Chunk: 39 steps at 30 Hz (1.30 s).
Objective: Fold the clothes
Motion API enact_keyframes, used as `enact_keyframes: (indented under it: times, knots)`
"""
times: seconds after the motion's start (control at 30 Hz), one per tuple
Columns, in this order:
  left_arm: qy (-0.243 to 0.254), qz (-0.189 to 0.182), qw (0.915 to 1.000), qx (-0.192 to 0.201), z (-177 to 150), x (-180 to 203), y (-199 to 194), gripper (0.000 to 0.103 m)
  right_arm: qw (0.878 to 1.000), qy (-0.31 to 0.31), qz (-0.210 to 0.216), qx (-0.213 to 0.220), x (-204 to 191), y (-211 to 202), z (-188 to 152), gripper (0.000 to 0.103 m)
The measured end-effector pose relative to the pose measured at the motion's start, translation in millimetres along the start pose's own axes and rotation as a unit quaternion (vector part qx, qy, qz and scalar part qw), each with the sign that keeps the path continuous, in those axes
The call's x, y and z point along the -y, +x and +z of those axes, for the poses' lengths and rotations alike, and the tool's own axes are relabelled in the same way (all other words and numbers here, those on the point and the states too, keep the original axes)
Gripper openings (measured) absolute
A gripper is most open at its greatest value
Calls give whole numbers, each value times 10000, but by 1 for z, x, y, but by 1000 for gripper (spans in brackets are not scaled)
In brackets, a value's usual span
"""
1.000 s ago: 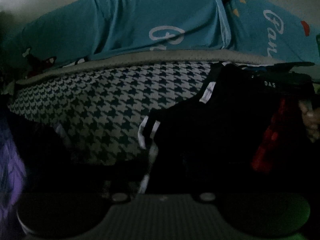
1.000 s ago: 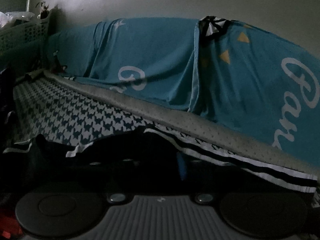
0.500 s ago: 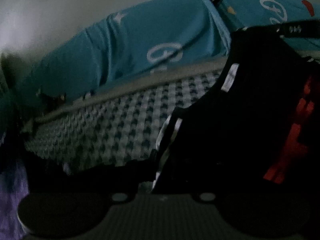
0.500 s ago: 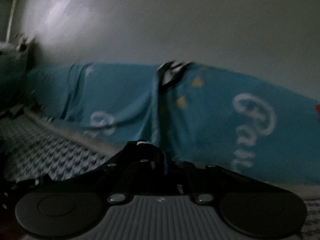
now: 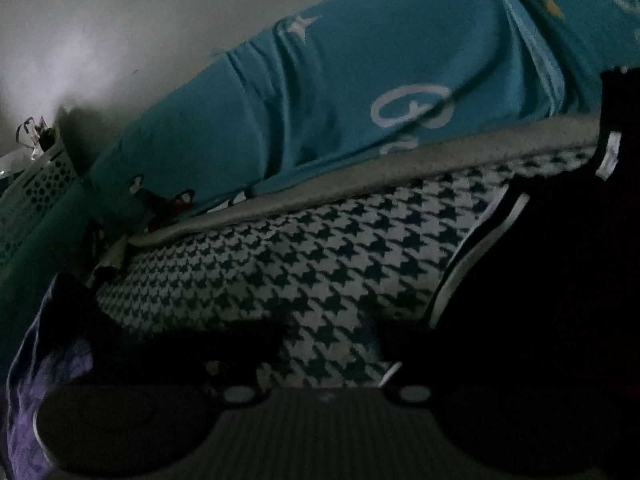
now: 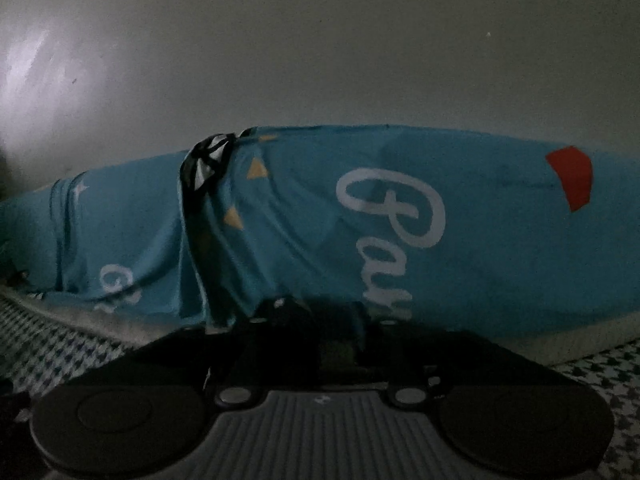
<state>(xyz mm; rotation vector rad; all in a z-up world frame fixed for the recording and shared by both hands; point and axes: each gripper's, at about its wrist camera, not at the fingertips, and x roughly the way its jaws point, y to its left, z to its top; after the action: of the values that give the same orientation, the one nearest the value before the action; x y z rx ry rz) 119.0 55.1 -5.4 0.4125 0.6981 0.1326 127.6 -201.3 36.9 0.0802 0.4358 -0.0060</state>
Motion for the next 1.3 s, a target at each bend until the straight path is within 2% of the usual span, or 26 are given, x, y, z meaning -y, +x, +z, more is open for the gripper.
enact_keyframes:
  times: [0.03,0.07,0.1,0.2,0.33,0.47,0.6,0.77,0.97,1.13,1.3]
  knots:
    - [-12,-27,10000,68,1,0,-6,70,10000,-8,16,-16,3,-5,1,31]
    - [-15,-53,9999,145,1,0,-12,85,10000,-16,31,-33,6,-11,2,33]
    - [5,-74,9997,245,2,1,-19,93,10000,-23,35,-43,9,-17,3,34]
    - [71,-202,9987,452,5,3,-37,100,10000,-39,4,-54,17,-35,9,37]
    - [113,-621,9965,555,1,5,-65,102,9998,-131,-107,-113,33,-66,12,40]
    - [210,-1127,9923,466,-12,9,-89,103,9994,-105,-157,-303,57,-99,2,41]
    - [231,-1536,9875,271,-33,8,-109,103,9979,120,-219,-596,82,-131,-14,41]
    - [38,-1953,9807,85,-59,4,-136,103,9948,427,-387,-840,110,-173,-40,52]
    - [-26,-2333,9724,13,-87,3,-163,103,9887,904,-614,-1025,135,-215,-62,56]
    - [-26,-2666,9638,-41,-109,4,-180,103,9810,1395,-605,-1203,146,-230,-75,72]
    - [30,-2833,9590,-6,-125,6,-193,103,9685,1726,-549,-1710,151,-219,-89,72]
